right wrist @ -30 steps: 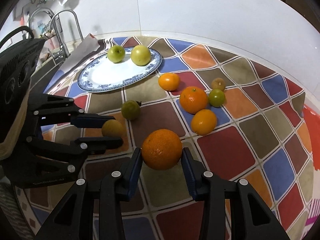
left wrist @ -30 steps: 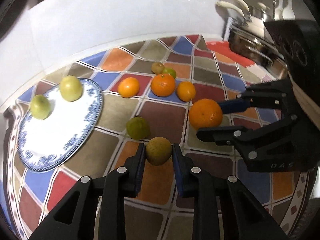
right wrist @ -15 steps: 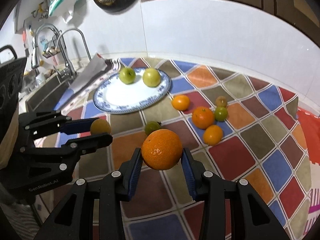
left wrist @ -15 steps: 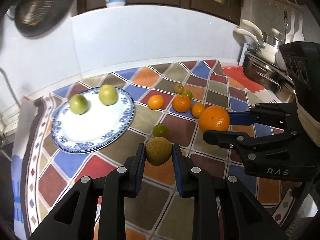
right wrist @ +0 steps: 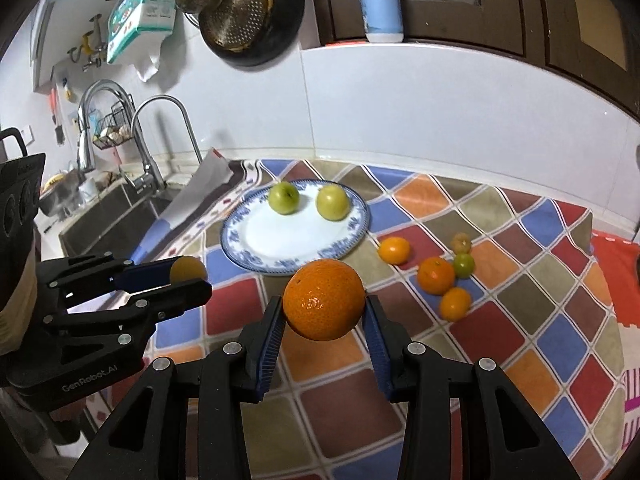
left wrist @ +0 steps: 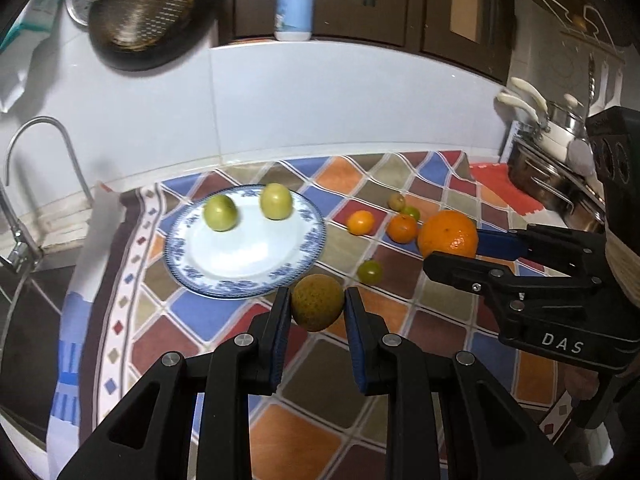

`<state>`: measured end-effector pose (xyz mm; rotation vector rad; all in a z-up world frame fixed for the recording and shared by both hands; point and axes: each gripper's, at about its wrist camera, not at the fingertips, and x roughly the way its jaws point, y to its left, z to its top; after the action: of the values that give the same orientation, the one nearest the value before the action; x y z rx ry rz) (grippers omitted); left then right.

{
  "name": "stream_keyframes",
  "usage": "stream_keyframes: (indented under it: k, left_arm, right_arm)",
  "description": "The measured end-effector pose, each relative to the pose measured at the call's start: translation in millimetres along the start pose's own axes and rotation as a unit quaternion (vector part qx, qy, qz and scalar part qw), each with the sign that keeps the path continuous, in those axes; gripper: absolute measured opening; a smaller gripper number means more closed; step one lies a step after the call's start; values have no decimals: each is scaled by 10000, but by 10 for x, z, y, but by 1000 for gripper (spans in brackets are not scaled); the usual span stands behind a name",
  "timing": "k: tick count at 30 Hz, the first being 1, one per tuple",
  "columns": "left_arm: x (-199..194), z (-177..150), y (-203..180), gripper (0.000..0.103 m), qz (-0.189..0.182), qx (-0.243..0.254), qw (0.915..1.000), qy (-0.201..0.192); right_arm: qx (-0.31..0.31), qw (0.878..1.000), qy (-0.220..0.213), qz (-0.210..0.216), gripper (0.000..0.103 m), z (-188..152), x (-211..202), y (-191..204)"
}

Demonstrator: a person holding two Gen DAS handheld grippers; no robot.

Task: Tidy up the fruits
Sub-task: 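Carry the small brown fruit with the left tool while the right tool carries the orange over the plate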

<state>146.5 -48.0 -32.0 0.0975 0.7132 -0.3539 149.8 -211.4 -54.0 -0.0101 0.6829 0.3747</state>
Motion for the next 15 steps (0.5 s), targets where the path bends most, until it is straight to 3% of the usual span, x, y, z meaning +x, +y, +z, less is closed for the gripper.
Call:
stream_keyframes:
  k: [15]
  left_arm:
    - [-130,190,565,27,319,10,9988,-373]
  right_arm:
    - [-24,9997,-250,56,41,320,191,461]
